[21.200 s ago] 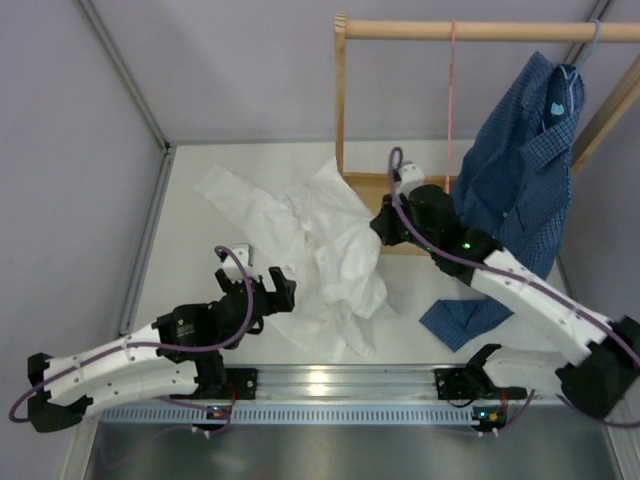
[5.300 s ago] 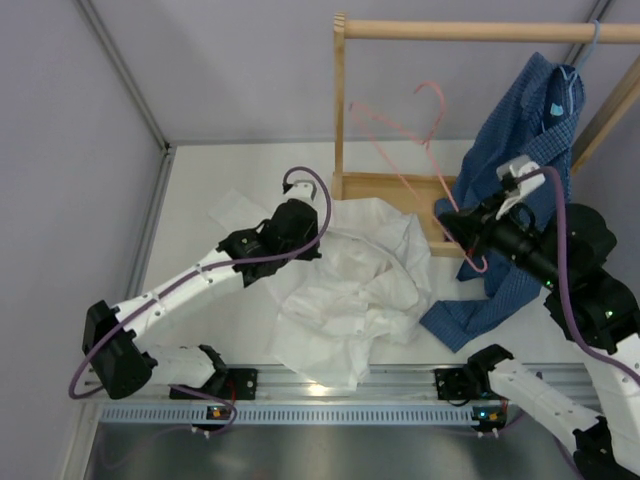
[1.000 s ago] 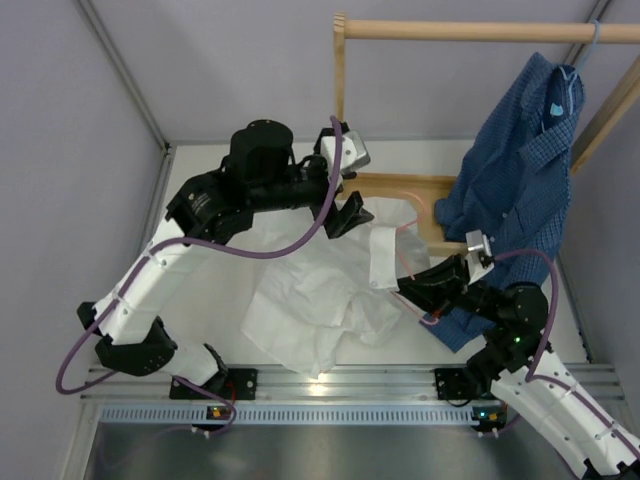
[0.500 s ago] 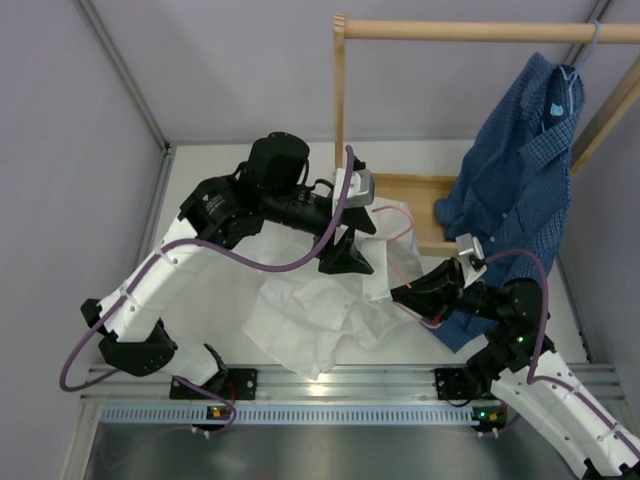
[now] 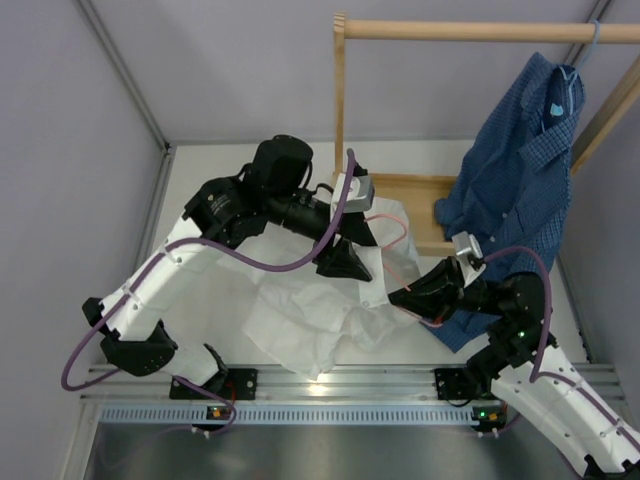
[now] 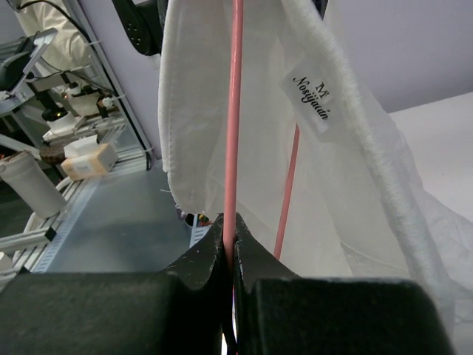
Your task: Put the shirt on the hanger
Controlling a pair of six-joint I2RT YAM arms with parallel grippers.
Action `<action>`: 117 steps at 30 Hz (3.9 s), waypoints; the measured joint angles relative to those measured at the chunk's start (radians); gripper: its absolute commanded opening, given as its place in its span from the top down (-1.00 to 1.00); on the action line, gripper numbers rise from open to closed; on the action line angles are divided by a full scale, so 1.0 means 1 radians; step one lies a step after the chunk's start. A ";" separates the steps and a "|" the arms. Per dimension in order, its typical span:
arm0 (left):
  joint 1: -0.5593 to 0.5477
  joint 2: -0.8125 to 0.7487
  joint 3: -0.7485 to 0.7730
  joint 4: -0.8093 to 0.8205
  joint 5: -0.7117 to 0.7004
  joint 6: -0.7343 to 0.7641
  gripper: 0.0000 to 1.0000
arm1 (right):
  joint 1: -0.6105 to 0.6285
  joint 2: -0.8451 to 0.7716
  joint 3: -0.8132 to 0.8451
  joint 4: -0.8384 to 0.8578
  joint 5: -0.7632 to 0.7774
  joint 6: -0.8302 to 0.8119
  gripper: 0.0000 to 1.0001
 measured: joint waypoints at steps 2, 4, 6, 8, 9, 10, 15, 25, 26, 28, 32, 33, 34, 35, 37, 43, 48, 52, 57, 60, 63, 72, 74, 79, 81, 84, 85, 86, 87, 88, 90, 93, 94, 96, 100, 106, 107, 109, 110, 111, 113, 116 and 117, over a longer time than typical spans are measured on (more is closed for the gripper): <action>0.000 0.000 -0.003 0.000 0.025 0.000 -0.22 | 0.000 0.010 0.016 -0.001 -0.011 -0.004 1.00; 0.000 0.000 -0.008 0.001 0.043 0.000 -0.09 | 0.000 0.017 0.028 -0.007 -0.026 -0.005 1.00; 0.001 0.000 -0.013 0.001 0.061 0.000 0.01 | 0.000 0.030 0.037 -0.012 -0.047 -0.009 1.00; 0.001 0.000 -0.016 0.002 0.076 0.000 0.04 | 0.000 0.042 0.039 -0.012 -0.055 -0.013 1.00; 0.001 0.000 -0.016 0.002 0.083 -0.001 0.09 | 0.000 0.046 0.039 -0.011 -0.059 -0.015 1.00; 0.001 0.000 -0.018 0.003 0.090 -0.003 0.37 | 0.000 0.051 0.039 -0.011 -0.063 -0.016 1.00; 0.005 -0.001 -0.028 0.018 0.097 0.003 1.00 | 0.000 0.060 0.050 -0.009 -0.098 -0.021 1.00; 0.006 -0.075 -0.138 0.072 0.047 -0.002 1.00 | 0.002 0.029 0.090 -0.120 -0.015 -0.101 -0.99; 0.006 -0.088 -0.158 0.073 0.023 -0.008 1.00 | 0.002 0.013 0.108 -0.171 0.027 -0.129 -0.99; 0.005 -0.114 -0.193 0.080 -0.036 -0.023 1.00 | 0.002 -0.029 0.152 -0.294 0.139 -0.173 -0.99; 0.004 -0.172 -0.256 0.112 -0.183 -0.065 1.00 | 0.002 -0.127 0.212 -0.529 0.380 -0.212 -0.99; 0.004 -0.183 -0.266 0.120 -0.214 -0.076 1.00 | 0.002 -0.153 0.220 -0.583 0.437 -0.209 -0.99; 0.004 -0.196 -0.274 0.130 -0.256 -0.087 1.00 | 0.002 -0.177 0.224 -0.629 0.483 -0.201 -0.99; 0.004 -0.206 -0.278 0.139 -0.292 -0.099 1.00 | 0.002 -0.197 0.225 -0.668 0.519 -0.182 -0.97; 0.004 -0.224 -0.283 0.158 -0.356 -0.125 1.00 | 0.002 -0.215 0.217 -0.709 0.560 -0.113 -0.83; 0.004 -0.279 -0.329 0.228 -0.526 -0.209 1.00 | 0.002 -0.215 -0.026 -0.604 0.503 0.167 -0.41; 0.004 -0.289 -0.342 0.258 -0.639 -0.272 1.00 | 0.002 -0.193 -0.132 -0.529 0.481 0.258 -0.18; 0.004 -0.291 -0.360 0.277 -0.680 -0.312 1.00 | 0.002 -0.105 -0.147 -0.380 0.480 0.315 -0.04; 0.004 -0.306 -0.393 0.288 -0.698 -0.338 1.00 | 0.002 0.028 -0.183 -0.245 0.482 0.383 0.15; 0.004 -0.319 -0.401 0.294 -0.702 -0.342 1.00 | 0.002 0.057 -0.187 -0.218 0.497 0.401 0.23; 0.004 -0.329 -0.406 0.304 -0.705 -0.346 1.00 | 0.002 0.071 -0.187 -0.205 0.523 0.411 0.22; 0.004 -0.339 -0.425 0.324 -0.703 -0.357 1.00 | 0.002 0.205 -0.212 -0.085 0.527 0.466 0.44; 0.004 -0.344 -0.436 0.327 -0.700 -0.361 1.00 | 0.002 0.235 -0.214 -0.049 0.516 0.478 0.90; 0.004 -0.362 -0.452 0.334 -0.693 -0.364 1.00 | 0.002 0.244 -0.212 0.004 0.511 0.494 1.00; 0.004 -0.375 -0.461 0.338 -0.687 -0.364 1.00 | -0.001 0.230 -0.210 -0.009 0.526 0.476 1.00; 0.004 -0.412 -0.486 0.346 -0.670 -0.362 1.00 | -0.032 0.219 -0.180 -0.060 0.533 0.435 1.00; 0.004 -0.429 -0.496 0.348 -0.665 -0.362 1.00 | -0.051 0.222 -0.158 -0.085 0.532 0.414 1.00; 0.004 -0.443 -0.504 0.348 -0.661 -0.360 1.00 | -0.073 0.230 -0.129 -0.113 0.526 0.392 1.00; 0.004 -0.462 -0.513 0.348 -0.658 -0.359 1.00 | -0.089 0.240 -0.104 -0.130 0.521 0.376 1.00; 0.004 -0.477 -0.518 0.347 -0.659 -0.357 1.00 | -0.112 0.254 -0.064 -0.169 0.512 0.351 1.00; 0.004 -0.500 -0.522 0.347 -0.664 -0.355 1.00 | -0.151 0.270 -0.004 -0.216 0.509 0.314 1.00; 0.004 -0.529 -0.522 0.341 -0.694 -0.351 1.00 | -0.212 0.288 0.093 -0.293 0.497 0.258 1.00; 0.004 -0.533 -0.522 0.338 -0.701 -0.348 1.00 | -0.224 0.297 0.131 -0.317 0.490 0.238 1.00; 0.004 -0.537 -0.516 0.318 -0.729 -0.343 1.00 | -0.239 0.334 0.230 -0.385 0.476 0.193 1.00; 0.003 -0.529 -0.478 0.269 -0.814 -0.341 1.00 | -0.246 0.382 0.386 -0.455 0.437 0.122 1.00; 0.003 -0.471 -0.403 0.229 -0.950 -0.353 1.00 | -0.248 0.390 0.537 -0.498 0.331 0.074 1.00; 0.002 -0.447 -0.380 0.226 -0.982 -0.366 1.00 | -0.248 0.389 0.545 -0.496 0.311 0.074 1.00; 0.001 -0.404 -0.338 0.226 -1.034 -0.388 1.00 | -0.241 0.380 0.549 -0.486 0.260 0.079 1.00; 0.001 -0.382 -0.320 0.235 -1.061 -0.402 1.00 | -0.232 0.373 0.546 -0.484 0.242 0.086 1.00; 0.001 -0.369 -0.314 0.255 -1.078 -0.415 1.00 | -0.215 0.364 0.539 -0.476 0.230 0.094 1.00; 0.001 -0.358 -0.315 0.289 -1.088 -0.439 1.00 | -0.154 0.335 0.506 -0.441 0.227 0.106 1.00; 0.000 -0.360 -0.316 0.369 -1.083 -0.477 1.00 | 0.010 0.267 0.398 -0.381 0.276 0.116 1.00; 0.000 -0.361 -0.316 0.395 -1.077 -0.488 1.00 | 0.062 0.249 0.359 -0.367 0.303 0.112 1.00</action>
